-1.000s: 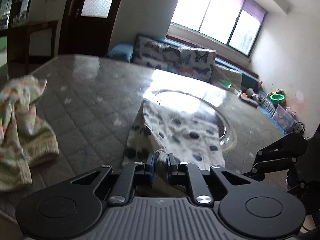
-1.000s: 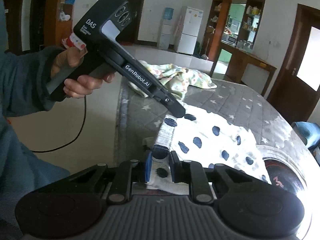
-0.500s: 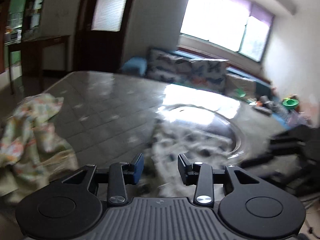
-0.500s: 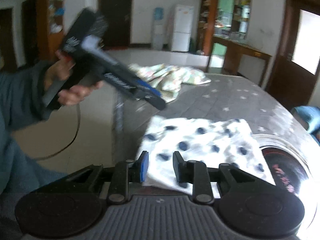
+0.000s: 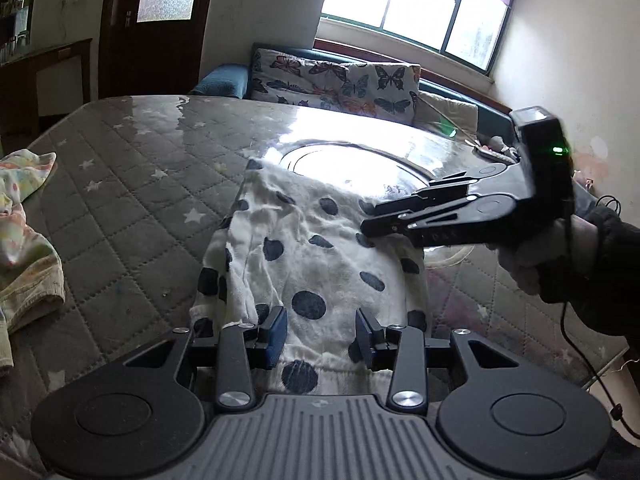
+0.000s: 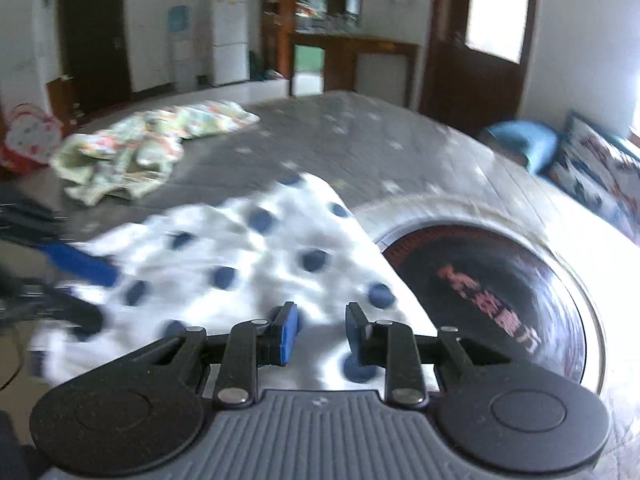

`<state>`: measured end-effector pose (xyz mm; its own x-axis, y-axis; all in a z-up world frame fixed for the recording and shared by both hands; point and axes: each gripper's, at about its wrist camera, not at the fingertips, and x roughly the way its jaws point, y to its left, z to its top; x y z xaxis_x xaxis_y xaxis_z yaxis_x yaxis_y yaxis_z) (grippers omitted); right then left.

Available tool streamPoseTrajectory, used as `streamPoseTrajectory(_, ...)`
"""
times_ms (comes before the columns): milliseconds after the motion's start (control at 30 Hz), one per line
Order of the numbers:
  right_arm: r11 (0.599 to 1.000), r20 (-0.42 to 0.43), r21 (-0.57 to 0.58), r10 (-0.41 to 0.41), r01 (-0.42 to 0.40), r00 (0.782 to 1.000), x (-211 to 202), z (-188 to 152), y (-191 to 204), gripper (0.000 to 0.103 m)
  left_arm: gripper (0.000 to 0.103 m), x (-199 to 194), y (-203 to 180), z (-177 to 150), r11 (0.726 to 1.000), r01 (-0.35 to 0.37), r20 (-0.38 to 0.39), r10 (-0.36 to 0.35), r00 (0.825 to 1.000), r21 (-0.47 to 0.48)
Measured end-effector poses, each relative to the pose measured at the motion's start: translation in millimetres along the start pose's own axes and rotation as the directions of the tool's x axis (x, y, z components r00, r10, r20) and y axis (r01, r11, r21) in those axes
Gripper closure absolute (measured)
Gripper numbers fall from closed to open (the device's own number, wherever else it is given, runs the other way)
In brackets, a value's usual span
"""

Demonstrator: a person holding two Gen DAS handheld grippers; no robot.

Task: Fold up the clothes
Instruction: 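Hold the folded edge with both tools and press it flat, then grasp the trouser waistband end with the left tool and lift it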

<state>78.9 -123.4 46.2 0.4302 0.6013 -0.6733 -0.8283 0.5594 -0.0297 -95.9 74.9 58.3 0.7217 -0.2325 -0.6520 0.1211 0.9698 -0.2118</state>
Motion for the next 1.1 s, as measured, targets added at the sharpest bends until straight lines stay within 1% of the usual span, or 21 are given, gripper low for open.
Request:
streamPoseTrajectory(133,0.996,-0.02,0.071,-0.051,0.052,0.999,10.5,-9.3,-23.9,0.076,0.06,0.6,-2.8,-2.0,1.0,0.002,-0.003,-0.002,1.0,0.008)
streamPoseTrajectory(233,0.994,-0.001,0.081,-0.072,0.072,0.997,7.7,-2.6,-29.0,0.076,0.057,-1.4,-3.7,-1.1,1.0,0.003,0.002,-0.003,1.0,0.007)
streamPoseTrajectory(300,0.996,0.025,0.079,-0.053,0.051,0.998,5.1,6.3,-27.2,0.076,0.055,-1.8,-3.9,-1.7,1.0,0.002,0.003,-0.002,1.0,0.009)
streamPoseTrajectory(400,0.998,0.051,0.067,0.0,-0.003,0.999,8.8,19.9,-16.9,0.076,0.055,-0.6,-2.6,-3.3,1.0,-0.003,-0.002,0.003,1.0,0.003)
streamPoseTrajectory(500,0.998,0.045,0.053,0.03,-0.032,0.999,27.3,27.8,-8.1,0.076,0.055,-1.8,0.0,-4.4,1.0,-0.004,-0.002,0.004,1.0,-0.005)
streamPoseTrajectory(567,0.998,0.027,0.062,0.031,-0.033,0.999,41.4,30.0,-7.6,0.076,0.055,-2.8,1.4,-4.5,1.0,-0.004,-0.003,0.004,1.0,-0.01)
streamPoseTrajectory(700,0.996,-0.003,0.086,0.004,-0.003,1.0,58.6,33.4,-14.9,0.076,0.054,-2.8,3.0,-4.4,1.0,0.003,-0.004,-0.003,1.0,-0.018)
streamPoseTrajectory(800,0.996,0.019,0.093,-0.004,0.002,1.0,55.7,42.2,-17.0,0.076,0.052,-1.4,2.0,-4.8,1.0,0.006,-0.004,-0.006,1.0,-0.015)
streamPoseTrajectory(900,0.994,0.063,0.096,0.052,-0.058,0.997,48.3,55.1,-11.4,0.076,0.052,-1.3,3.4,-4.9,1.0,0.01,-0.004,-0.01,1.0,-0.021)
streamPoseTrajectory(967,0.992,0.068,0.083,0.088,-0.093,0.994,50.9,60.8,-4.1,0.076,0.052,-1.6,4.2,-5.1,1.0,0.009,-0.004,-0.009,1.0,-0.026)
streamPoseTrajectory(1033,0.993,0.059,0.054,0.101,-0.104,0.993,61.6,64.6,6.2,0.076,0.052,-2.1,3.8,-5.5,1.0,0.007,-0.004,-0.007,1.0,-0.026)
streamPoseTrajectory(1100,0.995,0.04,0.043,0.093,-0.095,0.995,76.6,67.0,11.7,0.076,0.051,-2.7,3.2,-6.0,1.0,0.006,-0.005,-0.006,1.0,-0.026)
